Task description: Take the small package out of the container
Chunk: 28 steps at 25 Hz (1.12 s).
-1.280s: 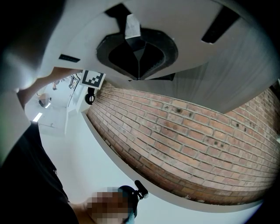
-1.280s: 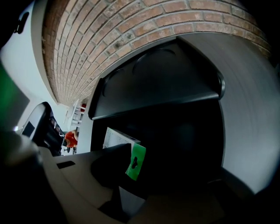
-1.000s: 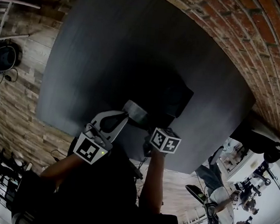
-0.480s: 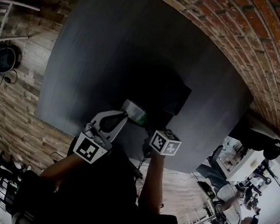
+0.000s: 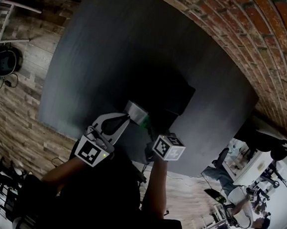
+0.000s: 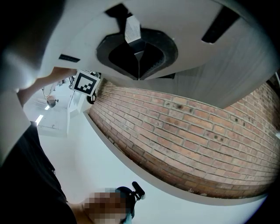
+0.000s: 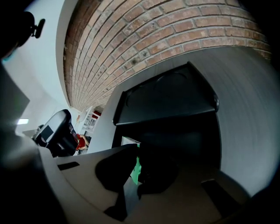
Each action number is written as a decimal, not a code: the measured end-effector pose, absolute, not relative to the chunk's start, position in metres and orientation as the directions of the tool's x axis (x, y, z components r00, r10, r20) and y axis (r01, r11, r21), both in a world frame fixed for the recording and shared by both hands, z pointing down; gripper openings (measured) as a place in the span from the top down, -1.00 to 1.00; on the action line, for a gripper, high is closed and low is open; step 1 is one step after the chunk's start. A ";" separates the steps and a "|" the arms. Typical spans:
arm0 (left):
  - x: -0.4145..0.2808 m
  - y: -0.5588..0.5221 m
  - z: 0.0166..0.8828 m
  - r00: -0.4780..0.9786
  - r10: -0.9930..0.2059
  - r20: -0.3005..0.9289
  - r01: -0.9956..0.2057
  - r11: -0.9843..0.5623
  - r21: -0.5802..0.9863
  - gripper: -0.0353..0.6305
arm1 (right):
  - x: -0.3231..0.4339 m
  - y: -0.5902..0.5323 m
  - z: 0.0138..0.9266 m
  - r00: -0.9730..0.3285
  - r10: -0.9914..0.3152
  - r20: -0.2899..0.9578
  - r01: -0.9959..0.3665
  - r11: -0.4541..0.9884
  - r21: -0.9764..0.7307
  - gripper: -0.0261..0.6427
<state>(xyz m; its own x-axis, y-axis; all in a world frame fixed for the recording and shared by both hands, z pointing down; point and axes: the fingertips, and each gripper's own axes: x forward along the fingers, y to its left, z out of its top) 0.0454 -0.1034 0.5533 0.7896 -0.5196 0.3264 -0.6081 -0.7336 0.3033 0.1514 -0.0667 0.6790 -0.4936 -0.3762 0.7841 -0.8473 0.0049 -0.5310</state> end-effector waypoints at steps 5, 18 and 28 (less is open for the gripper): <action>0.044 -0.097 0.551 0.790 -0.519 0.327 -0.607 -0.737 0.297 0.77 | 0.145 -0.067 0.670 -0.504 -0.399 0.766 -0.839 0.016 -0.544 0.82; 0.047 -0.080 0.536 0.787 -0.538 0.303 -0.612 -0.747 0.262 0.77 | 0.150 -0.050 0.652 -0.483 -0.448 0.753 -0.847 0.020 -0.531 0.83; 0.051 -0.065 0.523 0.790 -0.546 0.278 -0.607 -0.759 0.234 0.77 | 0.155 -0.041 0.635 -0.450 -0.493 0.744 -0.863 0.025 -0.505 0.84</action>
